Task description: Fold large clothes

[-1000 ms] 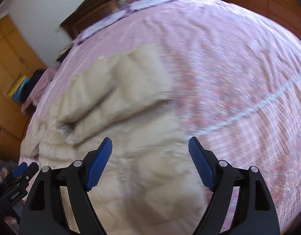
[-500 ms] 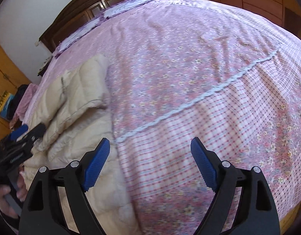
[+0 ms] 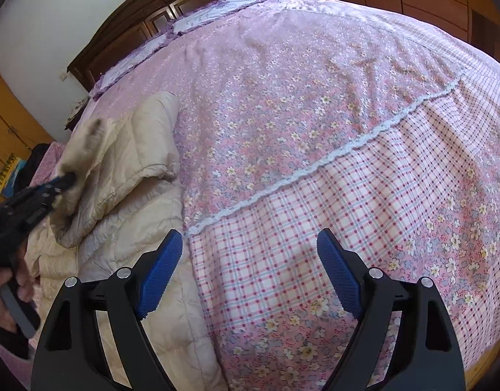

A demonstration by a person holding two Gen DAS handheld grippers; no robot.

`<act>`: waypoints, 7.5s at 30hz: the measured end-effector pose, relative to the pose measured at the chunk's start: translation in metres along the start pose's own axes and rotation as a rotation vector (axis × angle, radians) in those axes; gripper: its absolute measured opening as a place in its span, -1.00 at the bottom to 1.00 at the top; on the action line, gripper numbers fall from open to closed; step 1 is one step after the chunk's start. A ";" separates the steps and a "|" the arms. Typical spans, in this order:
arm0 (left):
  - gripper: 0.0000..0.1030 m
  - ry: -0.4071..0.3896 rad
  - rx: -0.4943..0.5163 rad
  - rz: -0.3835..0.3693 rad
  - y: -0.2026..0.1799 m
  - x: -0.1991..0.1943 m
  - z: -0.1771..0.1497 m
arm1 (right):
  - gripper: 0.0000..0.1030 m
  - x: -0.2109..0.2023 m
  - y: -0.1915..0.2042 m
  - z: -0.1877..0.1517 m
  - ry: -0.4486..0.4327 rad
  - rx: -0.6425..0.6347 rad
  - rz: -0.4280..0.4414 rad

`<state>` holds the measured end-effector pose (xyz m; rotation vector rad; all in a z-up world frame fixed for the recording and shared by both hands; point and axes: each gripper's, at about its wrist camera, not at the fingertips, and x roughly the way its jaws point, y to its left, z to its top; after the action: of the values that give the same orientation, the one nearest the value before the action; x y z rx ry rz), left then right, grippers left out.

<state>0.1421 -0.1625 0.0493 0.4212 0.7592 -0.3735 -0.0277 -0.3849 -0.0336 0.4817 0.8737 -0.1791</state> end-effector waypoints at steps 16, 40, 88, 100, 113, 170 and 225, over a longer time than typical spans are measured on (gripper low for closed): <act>-0.83 0.001 -0.391 0.056 0.139 -0.017 -0.075 | 0.60 0.006 0.075 0.014 -0.025 -0.129 0.036; 0.44 0.019 -0.465 0.224 0.165 -0.023 -0.132 | 0.60 0.065 0.142 0.045 -0.031 -0.264 0.015; 0.53 0.100 -0.909 0.424 0.357 -0.041 -0.260 | 0.65 0.033 0.157 -0.017 0.021 -0.348 -0.005; 0.53 0.131 -1.152 0.415 0.441 -0.007 -0.323 | 0.65 0.031 0.154 -0.036 0.057 -0.314 -0.073; 0.48 0.134 -1.058 0.481 0.449 0.031 -0.324 | 0.68 0.047 0.161 -0.040 0.101 -0.271 -0.092; -0.90 -0.350 -0.597 -0.055 0.182 -0.122 -0.096 | 0.89 -0.006 0.104 -0.028 0.007 -0.196 -0.018; 0.39 0.166 -0.563 -0.161 0.087 -0.007 -0.132 | 0.89 0.005 0.090 -0.017 0.027 -0.159 -0.024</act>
<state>0.1024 -0.0221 -0.0115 -0.1415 1.0225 -0.2602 -0.0057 -0.2980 -0.0165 0.3262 0.9124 -0.1239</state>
